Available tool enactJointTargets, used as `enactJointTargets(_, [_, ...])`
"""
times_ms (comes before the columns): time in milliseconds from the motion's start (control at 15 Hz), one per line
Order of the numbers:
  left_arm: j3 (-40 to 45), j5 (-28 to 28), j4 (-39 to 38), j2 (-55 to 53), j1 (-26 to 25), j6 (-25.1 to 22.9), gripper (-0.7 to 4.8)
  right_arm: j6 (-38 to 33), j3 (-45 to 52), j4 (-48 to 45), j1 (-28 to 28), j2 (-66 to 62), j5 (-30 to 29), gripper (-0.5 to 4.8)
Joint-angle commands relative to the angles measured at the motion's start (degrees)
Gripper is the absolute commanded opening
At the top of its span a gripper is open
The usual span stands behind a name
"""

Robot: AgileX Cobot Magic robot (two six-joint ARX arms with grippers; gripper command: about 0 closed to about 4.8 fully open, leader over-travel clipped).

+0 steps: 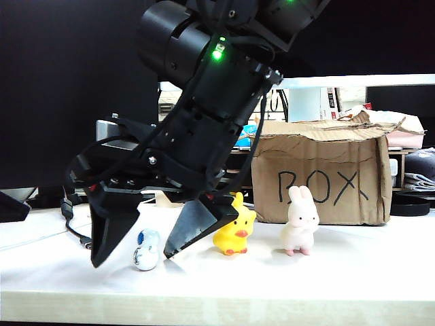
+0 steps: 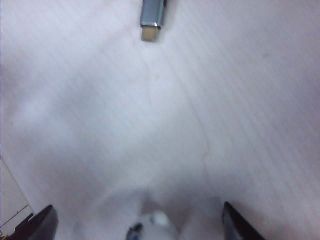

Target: Put the doll that is least similar in size compared to the others into the paper box.

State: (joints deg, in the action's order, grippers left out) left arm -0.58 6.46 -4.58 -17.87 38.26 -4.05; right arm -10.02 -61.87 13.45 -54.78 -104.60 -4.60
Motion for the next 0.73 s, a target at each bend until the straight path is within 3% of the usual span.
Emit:
enactJointTargets(67, [-0.07,0.2,0.42,0.02,-0.04,-0.02,-0.05,-0.7,0.76,6.67,-0.07,-0.72,-0.22,4.09])
enactJointTargets(200, [-0.07,0.22,0.39,0.02,-0.04,-0.02,-0.05,-0.7,0.76,6.86,-0.04,-0.74,0.02,3.63])
enactJointTargets(333, [-0.07,0.2,0.42,0.02,-0.04,-0.02,-0.05,-0.7,0.76,6.88,-0.04,-0.74,0.09,3.52])
enactJointTargets(466, [-0.07,0.2,0.42,0.02,-0.04,-0.02,-0.05,-0.7,0.76,6.91,-0.04,-0.74,0.61,2.46])
enactJointTargets(732, [-0.07,0.22,0.42,0.02,-0.04,-0.02,-0.05,-0.72,0.76,7.21,-0.02,-0.74,0.63,1.96])
